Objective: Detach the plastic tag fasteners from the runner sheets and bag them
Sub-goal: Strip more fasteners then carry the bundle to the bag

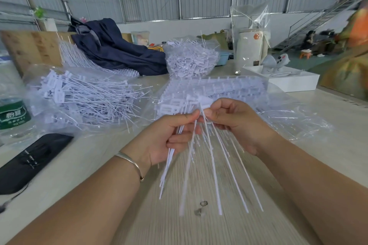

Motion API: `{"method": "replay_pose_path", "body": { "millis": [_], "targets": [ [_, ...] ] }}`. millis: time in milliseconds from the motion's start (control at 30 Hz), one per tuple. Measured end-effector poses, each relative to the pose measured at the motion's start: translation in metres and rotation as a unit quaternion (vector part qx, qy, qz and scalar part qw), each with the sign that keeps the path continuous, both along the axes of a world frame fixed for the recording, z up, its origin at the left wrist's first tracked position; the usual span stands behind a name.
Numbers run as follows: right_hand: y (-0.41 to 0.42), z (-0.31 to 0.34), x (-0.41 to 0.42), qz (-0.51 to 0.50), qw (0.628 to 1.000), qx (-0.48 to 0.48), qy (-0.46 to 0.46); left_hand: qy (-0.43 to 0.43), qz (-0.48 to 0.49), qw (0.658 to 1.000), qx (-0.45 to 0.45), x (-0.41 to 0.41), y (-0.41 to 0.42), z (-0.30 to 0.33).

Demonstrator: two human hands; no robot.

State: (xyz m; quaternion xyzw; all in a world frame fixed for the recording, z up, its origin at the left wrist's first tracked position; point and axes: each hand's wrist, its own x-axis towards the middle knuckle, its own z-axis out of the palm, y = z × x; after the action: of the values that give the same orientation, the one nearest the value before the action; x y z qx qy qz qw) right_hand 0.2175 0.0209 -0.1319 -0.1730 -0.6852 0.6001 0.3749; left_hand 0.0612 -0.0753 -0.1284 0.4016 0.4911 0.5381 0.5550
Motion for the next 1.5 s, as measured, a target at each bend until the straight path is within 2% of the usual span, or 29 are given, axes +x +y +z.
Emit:
{"method": "replay_pose_path", "body": {
  "millis": [100, 167, 233, 300, 600, 700, 800, 967, 1133, 1233, 1267, 1367, 1400, 1433, 1500],
  "targets": [
    [0.005, -0.002, 0.001, -0.114, 0.989, 0.089, -0.032, 0.045, 0.096, 0.994, -0.017, -0.004, 0.003, -0.003],
    [0.007, -0.003, 0.001, -0.164, 0.97, 0.163, -0.077, 0.117, 0.154, 0.981, -0.003, -0.005, 0.005, -0.006],
    [0.007, -0.003, 0.0, -0.19, 0.951, 0.215, -0.113, 0.171, 0.176, 0.969, 0.017, -0.005, 0.005, -0.008],
    [0.008, -0.003, 0.0, -0.194, 0.944, 0.237, -0.123, 0.168, 0.162, 0.972, 0.027, -0.005, 0.004, -0.007],
    [0.002, 0.002, 0.003, -0.103, 0.976, 0.178, -0.077, 0.095, 0.101, 0.99, 0.034, -0.009, 0.005, -0.006],
    [0.002, 0.003, 0.006, -0.07, 0.987, 0.132, -0.056, 0.114, 0.1, 0.988, 0.036, -0.012, 0.005, -0.006],
    [0.004, 0.006, 0.009, -0.032, 0.994, 0.084, -0.066, 0.142, 0.094, 0.985, 0.037, -0.016, 0.005, -0.006],
    [0.005, 0.015, 0.015, -0.019, 0.989, 0.073, -0.126, 0.119, 0.048, 0.992, 0.019, -0.016, 0.005, -0.004],
    [0.004, 0.017, 0.017, -0.006, 0.976, 0.084, -0.199, 0.225, 0.009, 0.974, 0.017, -0.009, 0.004, -0.008],
    [0.001, 0.012, 0.013, -0.022, 0.964, 0.13, -0.231, 0.297, 0.009, 0.954, 0.03, -0.002, 0.005, -0.009],
    [0.0, 0.01, 0.012, -0.034, 0.956, 0.155, -0.246, 0.327, 0.026, 0.944, 0.032, -0.002, 0.006, -0.011],
    [0.001, 0.01, 0.013, -0.075, 0.937, 0.205, -0.273, 0.463, 0.121, 0.878, 0.017, -0.014, 0.008, -0.017],
    [0.004, 0.011, 0.015, -0.088, 0.938, 0.203, -0.265, 0.463, 0.139, 0.876, 0.006, -0.018, 0.008, -0.018],
    [0.006, 0.012, 0.017, -0.099, 0.943, 0.195, -0.25, 0.437, 0.146, 0.888, -0.001, -0.022, 0.008, -0.019],
    [0.01, 0.013, 0.019, -0.109, 0.958, 0.17, -0.203, 0.344, 0.14, 0.929, -0.005, -0.023, 0.009, -0.017]
  ]
}}
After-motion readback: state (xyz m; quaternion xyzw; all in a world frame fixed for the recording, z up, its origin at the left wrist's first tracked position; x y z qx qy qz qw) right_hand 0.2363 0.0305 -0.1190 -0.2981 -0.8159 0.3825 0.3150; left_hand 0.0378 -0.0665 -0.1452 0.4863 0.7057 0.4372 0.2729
